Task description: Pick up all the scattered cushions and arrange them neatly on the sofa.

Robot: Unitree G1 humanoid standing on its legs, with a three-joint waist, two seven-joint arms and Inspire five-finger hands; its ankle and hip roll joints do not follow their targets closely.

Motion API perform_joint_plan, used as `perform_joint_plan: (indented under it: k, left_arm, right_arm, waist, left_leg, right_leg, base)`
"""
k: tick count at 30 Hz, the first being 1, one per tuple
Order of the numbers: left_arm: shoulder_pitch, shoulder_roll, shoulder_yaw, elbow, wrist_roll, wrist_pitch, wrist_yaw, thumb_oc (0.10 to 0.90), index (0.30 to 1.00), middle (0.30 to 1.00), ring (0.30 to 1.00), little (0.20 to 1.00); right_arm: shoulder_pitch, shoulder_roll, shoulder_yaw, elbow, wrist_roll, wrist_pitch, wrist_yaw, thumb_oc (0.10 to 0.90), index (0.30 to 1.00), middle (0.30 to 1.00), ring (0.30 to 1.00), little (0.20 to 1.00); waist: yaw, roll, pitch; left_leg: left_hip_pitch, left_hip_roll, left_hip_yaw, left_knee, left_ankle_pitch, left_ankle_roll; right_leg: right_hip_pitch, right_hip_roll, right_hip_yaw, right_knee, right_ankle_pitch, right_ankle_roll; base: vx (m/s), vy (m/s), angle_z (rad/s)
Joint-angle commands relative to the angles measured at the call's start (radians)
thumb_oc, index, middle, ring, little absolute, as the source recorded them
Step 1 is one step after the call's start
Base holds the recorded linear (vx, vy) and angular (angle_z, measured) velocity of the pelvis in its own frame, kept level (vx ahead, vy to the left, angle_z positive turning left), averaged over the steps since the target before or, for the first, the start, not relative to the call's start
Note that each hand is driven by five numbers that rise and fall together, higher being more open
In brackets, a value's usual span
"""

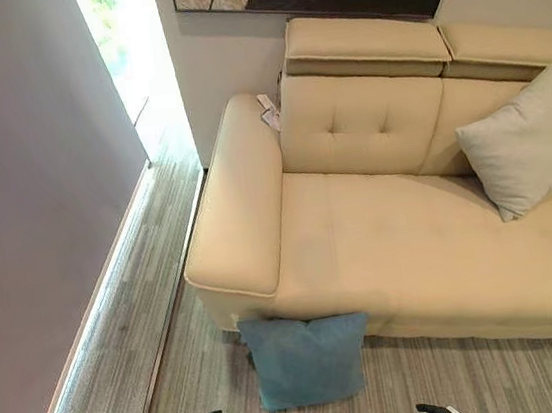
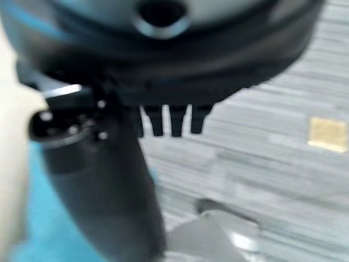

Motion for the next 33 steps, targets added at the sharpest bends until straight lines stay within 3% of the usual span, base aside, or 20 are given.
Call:
perform_joint_plan:
  k: [1,4,16,19,20,21,22,23,24,29,30,33]
  left_arm:
    - [0.012,0.004,0.021,0.014,-0.015,-0.027,0.01,0.8,0.9,0.9,0.9,0.9]
    - [0.009,0.005,0.024,0.016,-0.007,-0.03,0.004,0.8,0.9,0.9,0.9,0.9]
    - [-0.026,0.008,0.046,-0.012,-0.06,-0.048,0.043,0.8,0.9,0.9,0.9,0.9]
    - [-0.073,0.016,0.046,-0.053,-0.127,-0.069,0.072,0.8,0.9,0.9,0.9,0.9]
    - [-0.114,0.021,0.034,-0.076,-0.174,-0.089,0.088,0.8,0.9,0.9,0.9,0.9]
    - [-0.114,0.021,0.034,-0.076,-0.174,-0.089,0.088,0.8,0.9,0.9,0.9,0.9]
    - [-0.153,0.025,0.02,-0.1,-0.22,-0.11,0.107,0.8,0.9,0.9,0.9,0.9]
    - [-0.153,0.025,0.02,-0.1,-0.22,-0.11,0.107,0.8,0.9,0.9,0.9,0.9]
    - [-0.172,0.028,0.015,-0.11,-0.242,-0.124,0.125,0.8,0.9,0.9,0.9,0.9]
    - [-0.253,0.011,0.013,-0.169,-0.394,-0.194,0.187,0.8,0.9,0.9,0.9,0.9]
    - [-0.279,0.007,0.006,-0.177,-0.424,-0.217,0.218,0.8,0.9,0.9,0.9,0.9]
    - [-0.323,0.011,-0.008,-0.184,-0.43,-0.239,0.26,0.8,0.9,0.9,0.9,0.9]
  right_arm:
    - [0.007,-0.014,0.027,-0.005,-0.004,-0.006,-0.002,0.8,0.9,0.9,0.9,0.9]
    - [0.011,-0.018,0.024,-0.002,-0.008,-0.006,-0.003,0.8,0.9,0.9,0.9,0.9]
    - [-0.01,-0.029,0.027,-0.012,0.02,-0.018,-0.033,0.8,0.9,0.9,0.9,0.9]
    - [-0.052,-0.043,0.032,-0.037,0.058,-0.033,-0.048,0.8,0.9,0.9,0.9,0.9]
    - [-0.092,-0.052,0.045,-0.066,0.079,-0.045,-0.065,0.8,0.9,0.9,0.9,0.9]
    - [-0.092,-0.052,0.045,-0.066,0.079,-0.045,-0.065,0.8,0.9,0.9,0.9,0.9]
    - [-0.132,-0.064,0.062,-0.101,0.092,-0.061,-0.092,0.8,0.9,0.9,0.9,0.9]
    - [-0.132,-0.064,0.062,-0.101,0.092,-0.061,-0.092,0.8,0.9,0.9,0.9,0.9]
    - [-0.154,-0.071,0.068,-0.118,0.099,-0.068,-0.11,0.8,0.9,0.9,0.9,0.9]
    - [-0.247,-0.111,0.082,-0.263,0.095,-0.106,-0.228,0.8,0.9,0.9,0.9,0.9]
    - [-0.274,-0.123,0.076,-0.303,0.09,-0.129,-0.289,0.8,0.9,0.9,0.9,0.9]
    - [-0.311,-0.136,0.072,-0.34,0.07,-0.153,-0.364,0.8,0.9,0.9,0.9,0.9]
  waist:
    - [0.016,-0.002,-0.001]
    - [0.008,-0.009,0.002]
    - [0.013,-0.018,0.036]
    - [0.01,-0.015,0.078]
    - [0.009,-0.011,0.103]
    - [0.008,-0.011,0.101]
    - [0.007,-0.006,0.114]
    - [0.007,-0.006,0.112]
    - [0.006,-0.001,0.119]
    - [-0.006,0.014,0.144]
    - [-0.011,0.019,0.141]
    - [-0.014,0.024,0.139]
  left_leg:
    - [-0.06,0.005,-0.074,0.112,-0.097,-0.041]
    - [-0.048,-0.007,-0.08,0.109,-0.107,-0.044]
    - [-0.139,-0.002,-0.08,0.124,-0.103,-0.054]
    - [-0.237,0.003,-0.089,0.164,-0.095,-0.057]
    - [-0.332,0.002,-0.093,0.207,-0.087,-0.059]
    - [-0.335,0.002,-0.093,0.208,-0.088,-0.059]
    - [-0.434,0.002,-0.094,0.259,-0.084,-0.06]
    - [-0.437,0.002,-0.094,0.26,-0.084,-0.06]
    - [-0.481,0.008,-0.098,0.297,-0.115,-0.065]
    - [-0.756,0.031,-0.094,0.477,-0.137,-0.062]
    - [-0.857,0.039,-0.097,0.544,-0.152,-0.057]
    - [-0.951,0.046,-0.102,0.609,-0.167,-0.054]
  right_leg:
    - [0.039,0.051,-0.021,-0.193,0.156,-0.03]
    - [0.045,0.05,-0.042,-0.296,0.165,-0.025]
    - [0.001,0.056,-0.048,-0.327,0.175,-0.037]
    - [-0.097,0.052,-0.043,-0.288,0.176,-0.046]
    - [-0.191,0.047,-0.043,-0.245,0.178,-0.058]
    - [-0.193,0.047,-0.043,-0.244,0.177,-0.058]
    - [-0.287,0.042,-0.042,-0.202,0.174,-0.07]
    - [-0.29,0.041,-0.042,-0.201,0.174,-0.07]
    - [-0.338,0.045,-0.034,-0.16,0.142,-0.069]
    - [-0.598,0.037,-0.016,-0.021,0.119,-0.099]
    - [-0.69,0.04,-0.009,0.027,0.107,-0.111]
    - [-0.776,0.041,0.001,0.078,0.093,-0.122]
  base:
    - [0.13,0.017,-0.02]
    - [0.09,-0.021,0.1]
    - [-0.03,-0.057,0.06]
    - [-0.22,-0.055,0.13]
    - [-0.26,-0.051,0.11]
    - [-0.31,-0.075,0.09]
    - [-0.13,-0.04,0.05]
    - [-0.12,-0.058,0.07]
    - [-0.06,-0.03,0.07]
    - [-0.18,-0.027,0.02]
    - [-0.12,-0.02,-0.04]
    - [-0.07,-0.034,0.0]
